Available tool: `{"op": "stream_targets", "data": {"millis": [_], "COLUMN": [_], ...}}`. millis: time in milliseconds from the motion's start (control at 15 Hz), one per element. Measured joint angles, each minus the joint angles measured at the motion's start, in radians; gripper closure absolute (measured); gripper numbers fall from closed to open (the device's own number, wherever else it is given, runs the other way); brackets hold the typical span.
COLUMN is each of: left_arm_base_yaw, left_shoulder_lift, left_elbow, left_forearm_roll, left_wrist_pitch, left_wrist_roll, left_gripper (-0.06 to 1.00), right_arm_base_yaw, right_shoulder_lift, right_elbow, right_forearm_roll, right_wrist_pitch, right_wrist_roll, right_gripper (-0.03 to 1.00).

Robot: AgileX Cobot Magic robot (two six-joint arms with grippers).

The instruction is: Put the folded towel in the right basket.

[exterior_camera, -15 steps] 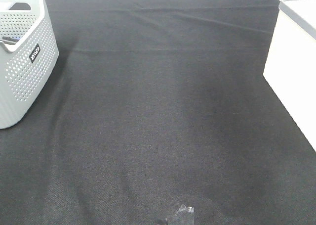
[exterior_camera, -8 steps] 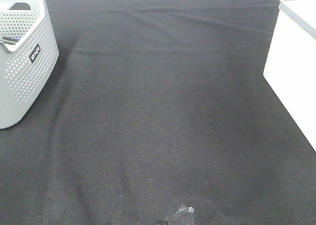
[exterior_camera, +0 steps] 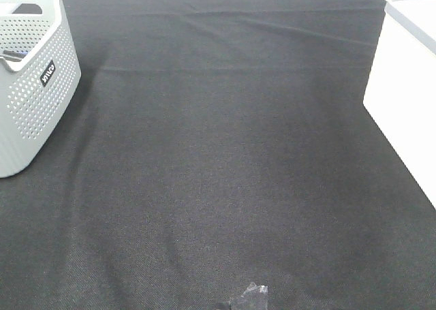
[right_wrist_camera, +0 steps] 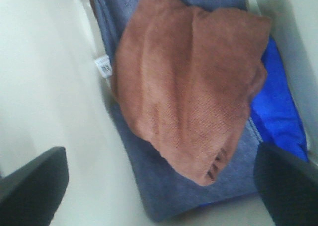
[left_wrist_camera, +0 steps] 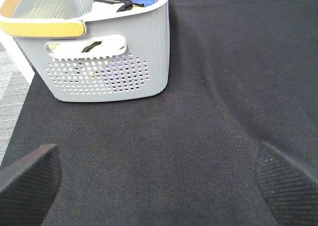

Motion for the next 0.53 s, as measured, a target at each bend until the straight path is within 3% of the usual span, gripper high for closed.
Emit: {"op": "stream_targets", "data": {"millis": [133, 333, 533], "left_arm_base_yaw": [0.0, 0.0, 0.0], "left_shoulder_lift": [0.0, 0.0, 0.0], "left_elbow": [0.0, 0.0, 0.0], "left_forearm_roll": [0.0, 0.001, 0.001], "left_wrist_pitch": [0.0, 0.0, 0.0], "left_wrist_roll": [0.0, 0.0, 0.0], "left_gripper": [-0.05, -0.05, -0.05], "right_arm_base_yaw": [0.087, 0.321, 0.408], "right_shoulder_lift": [-0.051, -0.184, -0.371], "right_elbow": [-0.005, -0.003, 0.148], "right_forearm_roll": [-0.03, -0.109, -0.12], "right_wrist_pitch": [-0.001, 0.001, -0.001], "right_wrist_roll": [0.019, 0.093, 0.114], "right_gripper": [0.0, -0.01, -0.01]}}
